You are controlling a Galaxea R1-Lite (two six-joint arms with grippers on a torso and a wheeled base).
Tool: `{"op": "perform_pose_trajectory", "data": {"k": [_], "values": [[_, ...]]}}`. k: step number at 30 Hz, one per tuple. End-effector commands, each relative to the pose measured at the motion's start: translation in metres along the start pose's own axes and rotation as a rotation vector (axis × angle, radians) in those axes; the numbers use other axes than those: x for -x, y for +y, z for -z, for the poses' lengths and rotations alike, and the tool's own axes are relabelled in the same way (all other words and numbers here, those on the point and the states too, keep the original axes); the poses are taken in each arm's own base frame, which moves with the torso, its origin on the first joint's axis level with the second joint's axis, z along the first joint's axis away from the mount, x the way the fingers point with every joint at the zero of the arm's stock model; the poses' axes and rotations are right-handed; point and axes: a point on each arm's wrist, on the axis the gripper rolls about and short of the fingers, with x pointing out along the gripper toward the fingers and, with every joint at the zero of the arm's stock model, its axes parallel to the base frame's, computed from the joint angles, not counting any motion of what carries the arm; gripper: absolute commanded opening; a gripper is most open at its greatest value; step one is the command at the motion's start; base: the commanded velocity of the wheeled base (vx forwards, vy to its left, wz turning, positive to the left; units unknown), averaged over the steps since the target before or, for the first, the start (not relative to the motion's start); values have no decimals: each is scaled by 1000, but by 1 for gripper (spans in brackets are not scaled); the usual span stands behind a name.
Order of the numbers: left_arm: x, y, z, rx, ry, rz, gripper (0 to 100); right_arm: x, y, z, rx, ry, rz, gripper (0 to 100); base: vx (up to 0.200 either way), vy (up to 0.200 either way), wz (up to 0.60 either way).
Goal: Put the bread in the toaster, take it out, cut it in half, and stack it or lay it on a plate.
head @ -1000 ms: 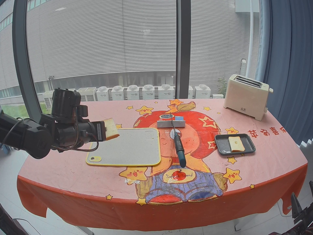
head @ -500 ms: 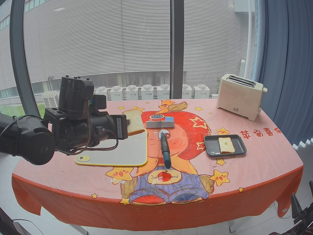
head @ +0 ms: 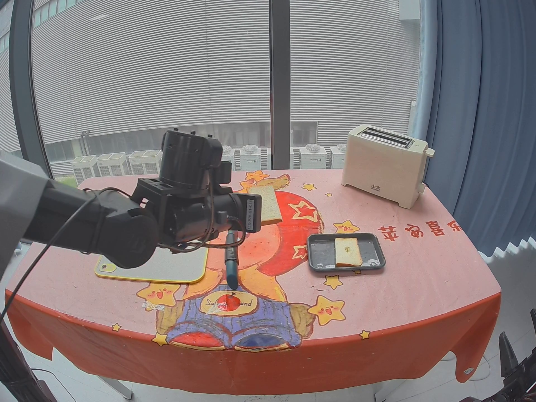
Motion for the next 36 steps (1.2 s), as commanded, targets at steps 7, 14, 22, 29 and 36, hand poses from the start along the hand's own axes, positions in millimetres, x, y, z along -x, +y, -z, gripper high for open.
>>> {"op": "perform_pose_trajectory", "data": {"k": [7, 14, 22, 29, 36], "values": [[-76, -29, 18, -40, 50, 44, 0, 0, 0, 5, -8, -4, -1, 100, 0, 0, 0], [-102, -52, 34, -66, 96, 84, 0, 0, 0, 5, -8, -4, -1, 100, 0, 0, 0], [-116, -74, 46, -85, 113, 152, 0, 0, 0, 5, -8, -4, -1, 100, 0, 0, 0], [-120, -77, 55, -91, 137, 156, 0, 0, 0, 5, -8, -4, -1, 100, 0, 0, 0], [-120, -79, 57, -97, 155, 156, 0, 0, 0, 5, -8, -4, -1, 100, 0, 0, 0]]}}
